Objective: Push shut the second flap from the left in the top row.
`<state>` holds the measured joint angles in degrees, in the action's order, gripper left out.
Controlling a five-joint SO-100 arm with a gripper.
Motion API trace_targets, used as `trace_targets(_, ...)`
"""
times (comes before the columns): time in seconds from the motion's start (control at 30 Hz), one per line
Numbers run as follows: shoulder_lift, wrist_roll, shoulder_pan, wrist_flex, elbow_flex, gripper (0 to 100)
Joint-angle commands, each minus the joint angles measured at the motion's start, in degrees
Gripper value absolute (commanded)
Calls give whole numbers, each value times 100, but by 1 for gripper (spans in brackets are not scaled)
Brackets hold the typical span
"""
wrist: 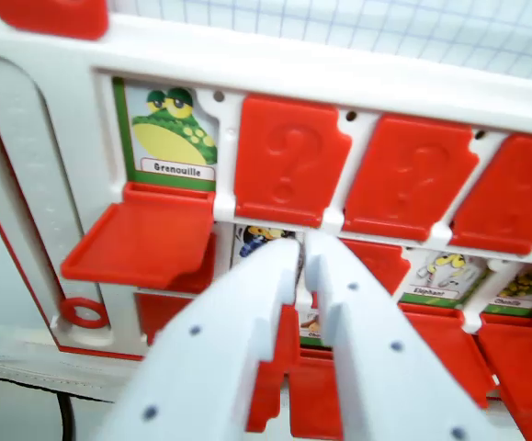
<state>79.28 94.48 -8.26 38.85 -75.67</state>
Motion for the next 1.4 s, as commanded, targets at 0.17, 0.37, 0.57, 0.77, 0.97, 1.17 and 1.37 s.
trace_targets(0.17,2540,35,387,571,-967,0)
trace_targets(0.37,3437,-35,686,1310,-1222,0)
trace_targets(0.57,3894,-26,791,1714,-1090,0)
trace_targets(0.77,4131,-88,817,1995,-1099,0)
trace_targets(0.97,4228,-114,809,2145,-1081,0)
trace_targets(1.17,4263,-132,826,2171,-1072,0)
trace_targets(1.37,4245,-132,853,2180,-1028,0)
